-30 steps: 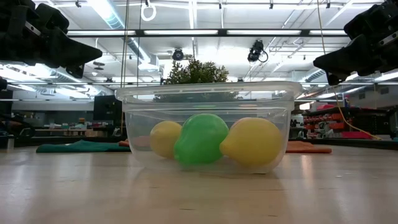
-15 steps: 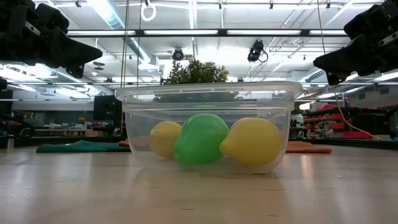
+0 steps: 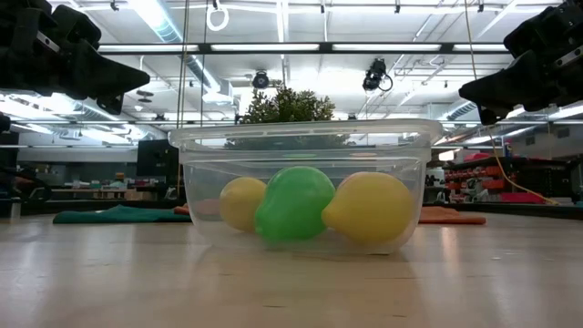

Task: Pick and placing Produce into tupperware
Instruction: Return to Home Position

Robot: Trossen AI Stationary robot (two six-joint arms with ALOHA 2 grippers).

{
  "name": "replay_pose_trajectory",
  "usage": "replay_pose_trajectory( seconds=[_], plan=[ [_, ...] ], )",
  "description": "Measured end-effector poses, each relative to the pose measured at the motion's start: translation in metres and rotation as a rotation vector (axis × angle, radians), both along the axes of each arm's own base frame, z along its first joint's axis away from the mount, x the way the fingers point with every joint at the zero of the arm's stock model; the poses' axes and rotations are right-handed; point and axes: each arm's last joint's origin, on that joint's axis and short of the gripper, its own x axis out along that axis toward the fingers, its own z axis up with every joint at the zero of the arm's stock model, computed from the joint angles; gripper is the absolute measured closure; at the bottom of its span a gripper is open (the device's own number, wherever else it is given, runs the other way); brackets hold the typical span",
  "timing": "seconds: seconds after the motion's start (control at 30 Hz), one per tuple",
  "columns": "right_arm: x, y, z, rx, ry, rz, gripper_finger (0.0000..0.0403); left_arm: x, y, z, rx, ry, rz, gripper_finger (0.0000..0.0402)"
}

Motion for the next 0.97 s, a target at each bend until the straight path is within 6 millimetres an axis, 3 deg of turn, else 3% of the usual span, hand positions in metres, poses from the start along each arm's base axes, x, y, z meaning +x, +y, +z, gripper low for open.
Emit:
replay_pose_trajectory(
  seconds=[0.97],
  plan=[
    [0.0,0.0,0.0,0.0,0.0,0.0,0.0403,0.0,0.0,0.0,0.0,0.0,0.0,0.0364]
  ],
)
